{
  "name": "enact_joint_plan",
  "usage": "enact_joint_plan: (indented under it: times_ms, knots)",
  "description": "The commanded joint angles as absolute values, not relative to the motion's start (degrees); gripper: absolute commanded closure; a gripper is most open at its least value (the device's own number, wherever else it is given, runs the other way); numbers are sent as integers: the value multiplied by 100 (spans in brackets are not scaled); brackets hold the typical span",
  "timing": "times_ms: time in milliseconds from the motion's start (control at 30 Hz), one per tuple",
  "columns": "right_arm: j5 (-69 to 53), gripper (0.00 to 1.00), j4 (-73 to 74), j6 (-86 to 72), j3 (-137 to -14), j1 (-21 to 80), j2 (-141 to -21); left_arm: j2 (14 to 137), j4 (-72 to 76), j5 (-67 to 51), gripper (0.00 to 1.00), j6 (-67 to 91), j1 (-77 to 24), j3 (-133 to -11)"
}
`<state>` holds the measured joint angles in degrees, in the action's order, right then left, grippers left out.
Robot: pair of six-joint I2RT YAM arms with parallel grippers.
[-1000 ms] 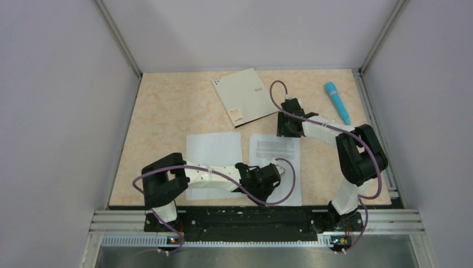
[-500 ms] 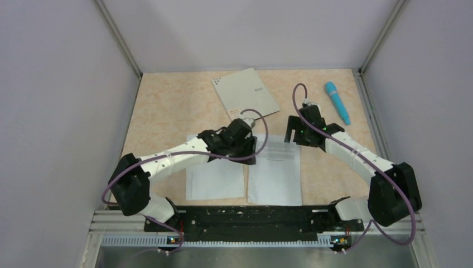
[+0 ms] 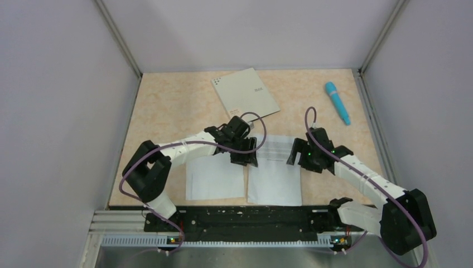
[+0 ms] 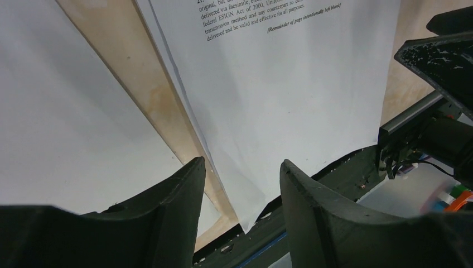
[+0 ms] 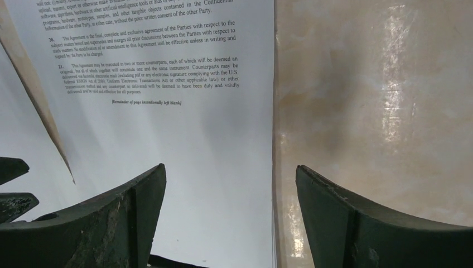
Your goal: Put the files into the folder
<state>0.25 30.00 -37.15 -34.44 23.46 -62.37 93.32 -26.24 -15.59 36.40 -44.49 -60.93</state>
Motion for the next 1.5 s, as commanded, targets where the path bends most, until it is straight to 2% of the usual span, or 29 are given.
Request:
enact_joint_plan:
  times_ms: [0,667,800,1000,1233,1367,1467]
  knots:
    - [-245,15,2862,-3947,-3267,2333,-6123,9531,-2276,-1829,43,3726,-4458,-6097]
    - [-233,14,2541,-3954,-3118,2337,-6334,10229,-2254,-1862,42,3660,-4570,-6127]
    - [-97,14,2539,-3915,-3178,2334,-6361,10326,-2259,-1845,45,3714,-4607,-6192]
    - [116,12,2575,-3734,-3452,2096,-6484,10520,-2179,-1853,57,3929,-4685,-6416]
    - [439,11,2847,-3348,-4076,1582,-6525,10848,-2047,-1808,60,4210,-4756,-6912]
    - [411,11,2974,-3212,-4417,1582,-6494,10835,-2315,-1572,60,4109,-4720,-7202]
    - [329,11,2892,-3216,-4608,1930,-6523,10405,-2624,-1094,49,3994,-4540,-7172]
